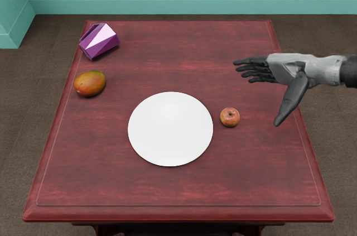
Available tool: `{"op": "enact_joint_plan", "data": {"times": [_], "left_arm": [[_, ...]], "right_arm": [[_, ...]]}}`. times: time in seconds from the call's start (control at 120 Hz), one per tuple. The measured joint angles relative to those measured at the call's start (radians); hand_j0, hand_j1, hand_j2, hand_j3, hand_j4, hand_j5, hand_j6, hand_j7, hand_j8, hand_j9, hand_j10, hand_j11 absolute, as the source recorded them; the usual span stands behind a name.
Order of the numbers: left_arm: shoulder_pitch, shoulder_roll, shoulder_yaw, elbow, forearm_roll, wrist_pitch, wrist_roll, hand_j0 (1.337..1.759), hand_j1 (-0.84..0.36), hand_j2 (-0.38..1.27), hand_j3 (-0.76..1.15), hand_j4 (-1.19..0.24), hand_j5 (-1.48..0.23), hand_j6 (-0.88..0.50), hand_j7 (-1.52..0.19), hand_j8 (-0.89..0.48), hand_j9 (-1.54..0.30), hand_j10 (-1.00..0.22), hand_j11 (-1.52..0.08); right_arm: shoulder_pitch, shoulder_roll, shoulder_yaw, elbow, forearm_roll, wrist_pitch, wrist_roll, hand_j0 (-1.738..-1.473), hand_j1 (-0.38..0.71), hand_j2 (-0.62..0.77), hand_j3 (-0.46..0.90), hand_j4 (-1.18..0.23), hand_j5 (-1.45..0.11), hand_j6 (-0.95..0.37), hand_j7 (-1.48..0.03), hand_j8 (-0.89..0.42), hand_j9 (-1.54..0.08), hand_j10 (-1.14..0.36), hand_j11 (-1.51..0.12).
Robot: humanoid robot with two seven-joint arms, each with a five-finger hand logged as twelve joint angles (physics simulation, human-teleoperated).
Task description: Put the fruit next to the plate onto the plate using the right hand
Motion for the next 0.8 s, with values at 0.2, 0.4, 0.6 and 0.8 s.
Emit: {"op": "enact_joint_plan", "data": {"times": [0.2, 0.4, 0.6, 0.8], "left_arm": [[0.0, 0.0, 0.0, 0.0, 0.0, 0.0, 0.0, 1.658, 0.06, 0.05, 0.0, -0.24, -0.32, -0.24, -0.32, -0.24, -0.32, -0.24, -0.32], [0.0, 0.0, 0.0, 0.0, 0.0, 0.0, 0.0, 1.658, 0.06, 0.05, 0.0, -0.24, -0.32, -0.24, -0.32, -0.24, -0.32, -0.24, -0.32], [0.0, 0.0, 0.0, 0.0, 0.0, 0.0, 0.0, 1.658, 0.06, 0.05, 0.0, -0.24, -0.32, -0.24, -0.32, -0.24, -0.32, -0.24, -0.32], [0.0, 0.0, 0.0, 0.0, 0.0, 0.0, 0.0, 1.658, 0.06, 0.05, 0.0, -0.24, -0.32, -0.24, -0.32, -0.24, -0.32, -0.24, -0.32]], "right_arm": [[-0.048, -0.013, -0.004, 0.172, -0.193, -0.202, -0.011, -1.658, -0.28, -0.01, 0.0, -0.06, -0.08, -0.06, -0.08, -0.06, -0.08, -0.06, -0.08], [-0.062, 0.042, -0.017, 0.214, -0.314, -0.34, -0.191, -1.658, -0.26, -0.01, 0.0, -0.08, -0.1, -0.08, -0.1, -0.08, -0.1, -0.08, -0.1], [-0.066, 0.104, -0.057, 0.231, -0.441, -0.438, -0.309, -1.658, -0.24, -0.02, 0.0, -0.1, -0.12, -0.1, -0.12, -0.1, -0.12, -0.1, -0.12], [-0.067, 0.164, -0.085, 0.232, -0.468, -0.492, -0.36, -1.658, -0.24, -0.02, 0.0, -0.09, -0.12, -0.09, -0.12, -0.09, -0.12, -0.09, -0.12]]}}
